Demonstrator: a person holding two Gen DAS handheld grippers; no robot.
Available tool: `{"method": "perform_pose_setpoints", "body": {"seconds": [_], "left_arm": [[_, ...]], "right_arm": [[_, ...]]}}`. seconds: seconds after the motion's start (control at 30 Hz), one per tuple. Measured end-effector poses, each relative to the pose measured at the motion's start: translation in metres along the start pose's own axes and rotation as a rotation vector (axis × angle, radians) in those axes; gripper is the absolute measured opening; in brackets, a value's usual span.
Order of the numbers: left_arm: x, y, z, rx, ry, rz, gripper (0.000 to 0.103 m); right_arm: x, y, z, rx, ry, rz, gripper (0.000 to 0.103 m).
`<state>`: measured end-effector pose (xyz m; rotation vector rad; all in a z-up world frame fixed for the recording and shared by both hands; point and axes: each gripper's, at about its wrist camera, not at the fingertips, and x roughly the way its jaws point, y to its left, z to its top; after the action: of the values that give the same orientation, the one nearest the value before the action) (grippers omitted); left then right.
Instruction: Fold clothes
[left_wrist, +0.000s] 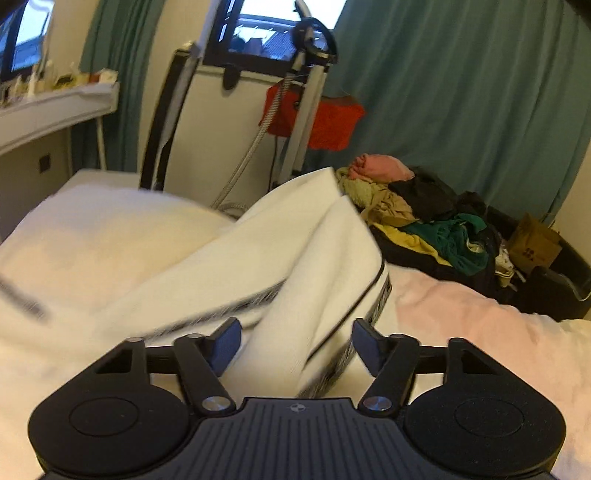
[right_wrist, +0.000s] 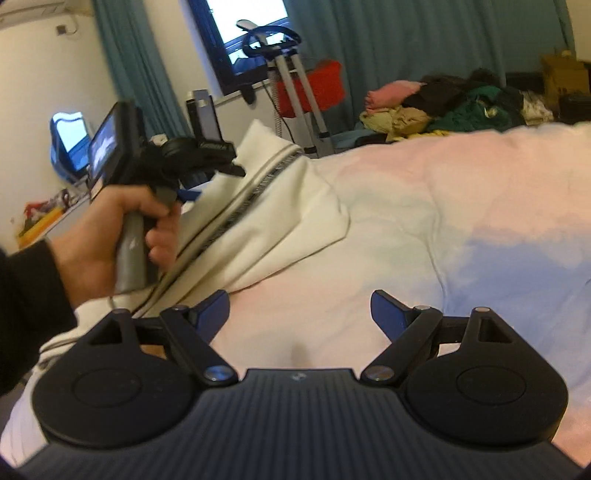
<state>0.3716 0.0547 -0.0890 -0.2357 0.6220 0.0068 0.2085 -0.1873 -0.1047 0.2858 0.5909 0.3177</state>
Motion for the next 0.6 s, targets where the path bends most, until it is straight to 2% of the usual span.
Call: {"method": "perform_pose_setpoints", "body": {"seconds": [0.03,0.07,0.13,0.17,0.23,0.33,0.5,0.6], "left_arm": [[0.011,-0.006,0.004,0.011,-0.006,0.006,0.044],[0.019,-0.011,0.008,0.014,-0.009,-0.004,0.024],[0.026,-0.020,0.013,0.021,-0.012,-0.018,0.005],[0.025,-0.025,0.015,0.027,-0.015,-0.023,0.004],[0.004,-0.035,0.015,0.088,-0.081,-0.043,0.003],[-0.042,-0.041,0.005,0.113,-0.128,-0.100,0.003],[-0.140,-0.039,-0.051,0.203,-0.215,-0.166,0.002],[-0.173,-0.022,-0.094,0.152,-0.155,-0.196,0.002]], "right_arm": [[0.009,-0.006,0.000,0.011,0.005,0.010,0.085],[0.016,-0.010,-0.002,0.016,0.008,0.018,0.085],[0.026,-0.016,-0.005,0.018,0.016,0.002,0.085],[0.031,-0.019,-0.006,0.022,0.020,-0.007,0.085],[0.032,-0.026,-0.007,0.044,0.024,-0.001,0.085],[0.021,-0.029,-0.007,0.065,0.000,0.004,0.085],[0.007,-0.026,-0.010,0.062,-0.023,0.000,0.085],[-0.004,-0.019,-0.013,0.048,-0.024,-0.002,0.085]]}}
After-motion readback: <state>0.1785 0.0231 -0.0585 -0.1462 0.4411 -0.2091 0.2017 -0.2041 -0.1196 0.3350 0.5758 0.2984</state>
